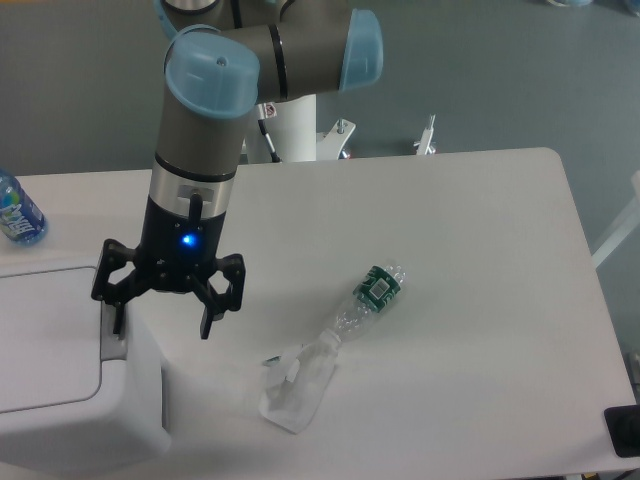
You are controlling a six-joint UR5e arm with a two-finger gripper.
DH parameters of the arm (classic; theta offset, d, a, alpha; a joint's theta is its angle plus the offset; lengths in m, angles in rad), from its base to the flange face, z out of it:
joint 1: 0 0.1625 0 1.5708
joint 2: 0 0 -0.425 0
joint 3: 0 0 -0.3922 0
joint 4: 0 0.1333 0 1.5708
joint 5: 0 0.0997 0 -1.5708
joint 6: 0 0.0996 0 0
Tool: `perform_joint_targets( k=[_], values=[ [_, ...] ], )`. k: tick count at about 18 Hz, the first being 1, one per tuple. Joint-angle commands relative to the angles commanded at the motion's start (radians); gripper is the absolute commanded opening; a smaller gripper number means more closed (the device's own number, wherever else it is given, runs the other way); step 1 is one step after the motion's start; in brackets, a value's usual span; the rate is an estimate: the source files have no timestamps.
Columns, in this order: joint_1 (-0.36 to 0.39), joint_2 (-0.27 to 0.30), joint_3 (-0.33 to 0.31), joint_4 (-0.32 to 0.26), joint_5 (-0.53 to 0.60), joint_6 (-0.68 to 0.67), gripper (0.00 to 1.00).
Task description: Open the trash can
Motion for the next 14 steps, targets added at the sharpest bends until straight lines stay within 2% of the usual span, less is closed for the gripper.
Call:
perform_joint_targets(
  k=[12,14],
  values=[
    [0.000,-0.005,0.002,0.000,0.000,0.000,1.00],
    [0.000,-0.006,0.024,0.002,0.000,0.003,1.00]
  ],
)
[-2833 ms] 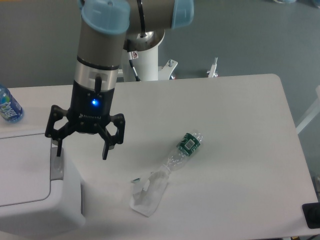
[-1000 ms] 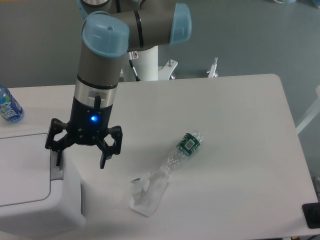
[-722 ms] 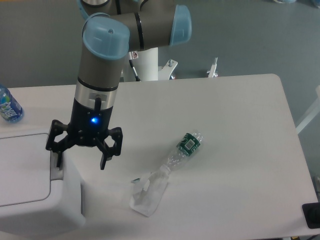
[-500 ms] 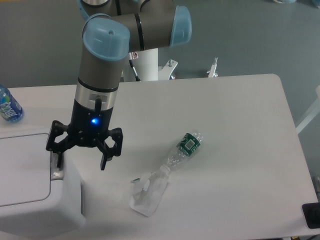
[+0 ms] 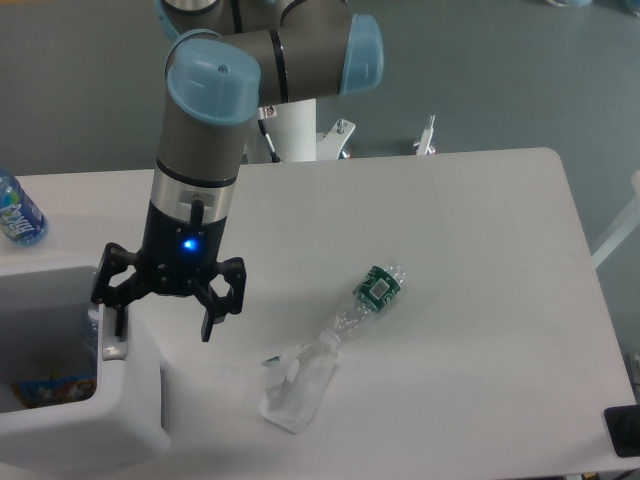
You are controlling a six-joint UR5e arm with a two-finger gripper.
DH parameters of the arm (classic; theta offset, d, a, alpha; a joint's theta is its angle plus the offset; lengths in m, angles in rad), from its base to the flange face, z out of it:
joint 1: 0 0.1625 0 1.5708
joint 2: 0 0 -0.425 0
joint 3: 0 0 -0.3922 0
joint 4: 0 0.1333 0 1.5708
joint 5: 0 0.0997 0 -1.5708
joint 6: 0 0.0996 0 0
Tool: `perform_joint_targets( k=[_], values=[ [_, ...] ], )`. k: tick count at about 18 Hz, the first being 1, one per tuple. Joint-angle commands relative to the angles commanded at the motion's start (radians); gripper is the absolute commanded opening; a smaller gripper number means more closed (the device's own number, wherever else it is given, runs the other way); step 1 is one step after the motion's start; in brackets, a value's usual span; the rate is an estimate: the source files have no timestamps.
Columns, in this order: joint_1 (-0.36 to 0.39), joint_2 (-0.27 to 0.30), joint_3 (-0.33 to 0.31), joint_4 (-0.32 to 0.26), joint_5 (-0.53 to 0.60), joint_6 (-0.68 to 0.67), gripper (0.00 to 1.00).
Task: Open the trash can
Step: 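Hold the gripper beside the opened trash can lid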
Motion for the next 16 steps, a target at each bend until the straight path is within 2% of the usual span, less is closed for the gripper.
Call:
perform_joint_targets(
  k=[4,6,8,10,12,16],
  values=[
    [0.017,0.000,0.081,0.038,0.006,0.012,1.00],
    [0.076,0.003,0.123,0.037,0.012,0.017,1.00],
    [0.103,0.008,0.164,0.029,0.110,0.043,1.00],
    [0.118,0.015,0.161,0.011,0.269,0.124,1.00],
    [0.126,0.026,0.160,-0.035,0.342,0.249,1.00],
    [0.202,0.043,0.160,-0.208,0.347,0.521,1.00]
  ],
)
